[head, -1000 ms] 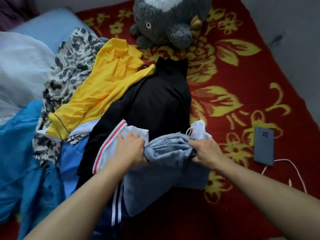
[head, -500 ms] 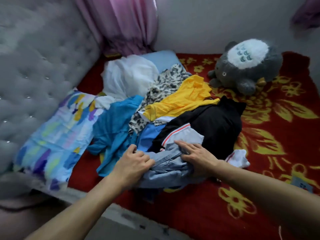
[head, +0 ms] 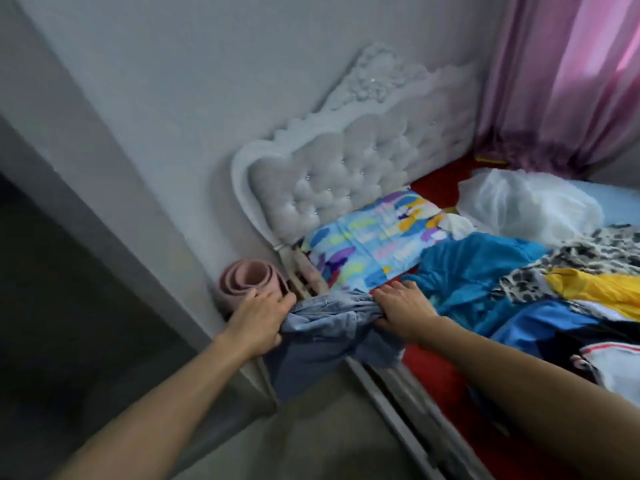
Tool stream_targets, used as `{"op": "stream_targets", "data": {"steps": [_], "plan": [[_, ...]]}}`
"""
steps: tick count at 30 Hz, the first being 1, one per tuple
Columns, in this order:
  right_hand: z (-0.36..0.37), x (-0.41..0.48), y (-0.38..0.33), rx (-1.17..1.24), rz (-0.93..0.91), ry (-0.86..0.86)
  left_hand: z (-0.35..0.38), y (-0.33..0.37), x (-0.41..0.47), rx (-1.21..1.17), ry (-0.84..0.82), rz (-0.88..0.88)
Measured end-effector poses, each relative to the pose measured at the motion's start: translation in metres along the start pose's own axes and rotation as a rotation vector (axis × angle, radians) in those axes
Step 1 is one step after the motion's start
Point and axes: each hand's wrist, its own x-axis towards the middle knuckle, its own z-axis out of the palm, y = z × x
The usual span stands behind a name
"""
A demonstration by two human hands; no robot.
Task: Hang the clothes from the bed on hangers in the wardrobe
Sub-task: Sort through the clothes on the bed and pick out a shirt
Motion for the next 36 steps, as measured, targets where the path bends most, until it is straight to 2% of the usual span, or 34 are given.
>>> {"op": "stream_targets", "data": {"steps": [3,7,11,16,22,26,31,36], "plan": [[-0.003,0.034,-0.096,0.026,-0.141,0.002,0.039,-0.062,-0.081,0.012,-0.030,-0.116],[0.009,0.067,-0.206,0.003,-0.321,-0.091,0.076,-0.120,-0.179,-0.065,-0.046,-0.252],[0.029,0.100,-0.306,0.018,-0.521,-0.171,0.111,-0.161,-0.268,-0.256,-0.185,-0.497],[0.056,0.139,-0.405,-0.021,-0.698,-0.241,0.154,-0.202,-0.335,-0.318,-0.223,-0.682],[0.091,0.213,-0.521,-0.111,-0.797,-0.251,0.218,-0.276,-0.387,-0.290,-0.321,-0.837],[0.108,0.255,-0.573,-0.022,-0.826,-0.251,0.254,-0.316,-0.403,-0.281,-0.260,-0.925],[0.143,0.299,-0.632,-0.074,-0.842,-0.243,0.318,-0.372,-0.413,-0.282,-0.244,-0.948],[0.211,0.341,-0.692,-0.152,-0.746,-0.276,0.418,-0.437,-0.420,-0.337,-0.328,-0.899]]}}
